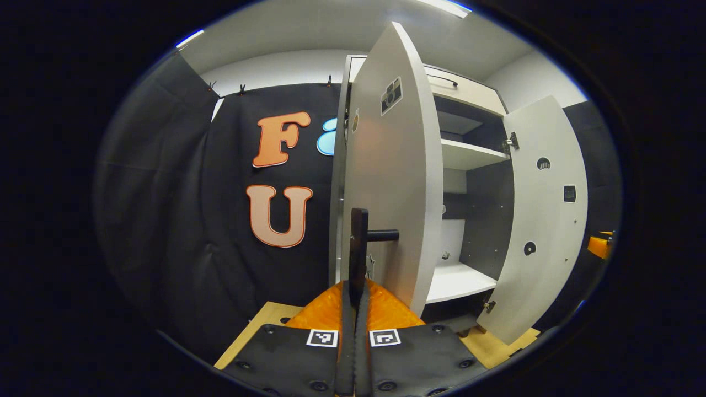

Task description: Open the right door of the double-door shoe cabinet with the right hand, and open the left door with the left hand.

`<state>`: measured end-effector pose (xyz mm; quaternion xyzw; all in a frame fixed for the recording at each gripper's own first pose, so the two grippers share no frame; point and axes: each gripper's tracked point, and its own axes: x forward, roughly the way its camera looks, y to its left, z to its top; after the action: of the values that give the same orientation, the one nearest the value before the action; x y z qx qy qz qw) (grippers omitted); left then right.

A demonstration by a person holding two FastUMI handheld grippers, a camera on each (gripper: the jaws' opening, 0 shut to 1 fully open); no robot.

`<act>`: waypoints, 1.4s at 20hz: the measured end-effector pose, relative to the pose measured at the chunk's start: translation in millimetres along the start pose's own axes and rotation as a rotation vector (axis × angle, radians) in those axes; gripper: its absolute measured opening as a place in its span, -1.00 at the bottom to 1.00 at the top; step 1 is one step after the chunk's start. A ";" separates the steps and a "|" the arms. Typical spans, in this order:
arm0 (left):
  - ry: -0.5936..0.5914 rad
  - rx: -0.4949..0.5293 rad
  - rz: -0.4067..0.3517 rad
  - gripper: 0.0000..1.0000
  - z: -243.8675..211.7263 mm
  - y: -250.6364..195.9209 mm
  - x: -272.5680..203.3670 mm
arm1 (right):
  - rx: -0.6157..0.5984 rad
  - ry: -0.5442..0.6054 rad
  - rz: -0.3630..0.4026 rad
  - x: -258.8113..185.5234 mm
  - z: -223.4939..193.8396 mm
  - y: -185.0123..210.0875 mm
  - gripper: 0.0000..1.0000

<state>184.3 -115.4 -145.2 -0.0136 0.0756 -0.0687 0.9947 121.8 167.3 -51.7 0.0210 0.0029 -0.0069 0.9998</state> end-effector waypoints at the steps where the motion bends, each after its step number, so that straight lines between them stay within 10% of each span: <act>1: 0.001 0.003 0.001 -0.86 -0.1 0.6 -0.2 | -0.002 0.001 0.004 -0.1 0.2 1.7 0.86; 24: -0.006 -0.091 0.116 -0.85 18.8 35.0 -27.0 | -0.049 -0.011 0.083 30.3 35.6 39.8 0.85; 28: -0.073 -0.023 0.157 -0.36 38.7 48.7 -26.2 | -0.069 -0.056 0.076 32.7 61.3 35.1 0.85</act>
<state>171.1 -62.9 -104.9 -0.0217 0.0409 0.0110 0.9989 155.4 199.3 10.8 -0.0134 -0.0257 0.0309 0.9991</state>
